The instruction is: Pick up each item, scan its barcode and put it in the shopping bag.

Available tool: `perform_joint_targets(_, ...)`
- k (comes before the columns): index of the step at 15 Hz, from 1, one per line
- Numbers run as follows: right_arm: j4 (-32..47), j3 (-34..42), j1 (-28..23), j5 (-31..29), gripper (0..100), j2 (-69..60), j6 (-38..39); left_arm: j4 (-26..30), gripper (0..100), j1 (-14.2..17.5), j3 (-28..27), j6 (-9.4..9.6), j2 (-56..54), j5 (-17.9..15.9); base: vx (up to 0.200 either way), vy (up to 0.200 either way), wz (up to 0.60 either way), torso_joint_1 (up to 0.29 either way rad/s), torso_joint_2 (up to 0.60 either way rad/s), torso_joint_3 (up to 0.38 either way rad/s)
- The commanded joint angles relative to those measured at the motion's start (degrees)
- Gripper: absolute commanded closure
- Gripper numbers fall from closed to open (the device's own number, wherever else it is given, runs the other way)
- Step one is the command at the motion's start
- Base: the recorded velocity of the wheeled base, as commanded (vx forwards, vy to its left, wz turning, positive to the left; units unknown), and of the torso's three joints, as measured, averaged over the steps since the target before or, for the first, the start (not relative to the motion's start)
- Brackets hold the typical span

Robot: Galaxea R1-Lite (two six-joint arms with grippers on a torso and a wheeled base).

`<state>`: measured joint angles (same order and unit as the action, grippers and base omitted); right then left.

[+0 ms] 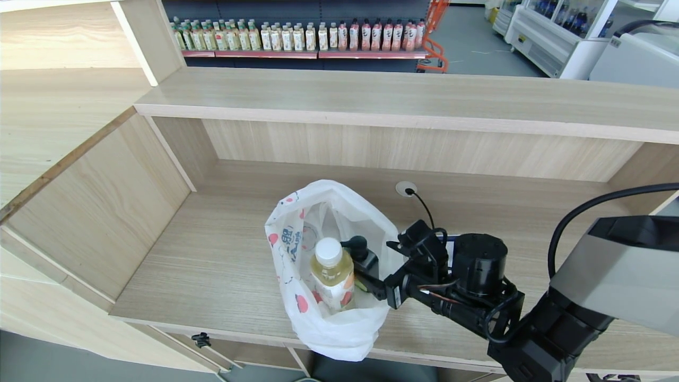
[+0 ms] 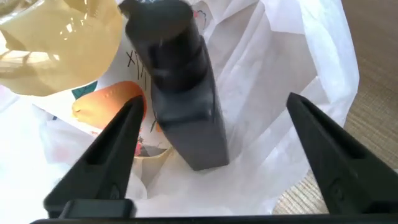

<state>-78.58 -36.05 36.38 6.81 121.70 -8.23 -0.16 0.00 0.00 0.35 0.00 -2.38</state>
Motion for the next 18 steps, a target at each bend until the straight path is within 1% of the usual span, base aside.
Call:
perform_joint_targets(1,0.09,-0.08,0.1,0.04,0,-0.06,-0.03,-0.02,0,0.0,0.0,0.0,0.09,0.0,0.0,0.0,0.0,0.0,0.0,0.0)
perform_joint_targets(6,0.71,-0.25,-0.34,-0.13,0,-2.78,-0.03,-0.02,0,0.0,0.0,0.0,0.09,0.0,0.0,0.0,0.0,0.0,0.0,0.0)
perform_joint_targets(11,1.06,-0.51,-1.57,0.04,0,-8.58,-0.03,-0.02,0,0.0,0.0,0.0,0.09,0.0,0.0,0.0,0.0,0.0,0.0,0.0)
perform_joint_targets(15,9.76,-0.43,-3.68,-0.75,0,-21.77,0.05,-0.02,0,0.0,0.0,0.0,0.09,0.0,0.0,0.0,0.0,0.0,0.0,0.0)
perform_joint_targets(17,12.14,0.19,-6.23,-3.91,0,-26.6,0.23,-0.02,0,0.0,0.0,0.0,0.09,0.0,0.0,0.0,0.0,0.0,0.0,0.0)
perform_joint_targets(18,18.29,1.59,-9.92,-5.32,0,-32.49,1.81,-0.02,0,0.0,0.0,0.0,0.09,0.0,0.0,0.0,0.0,0.0,0.0,0.0)
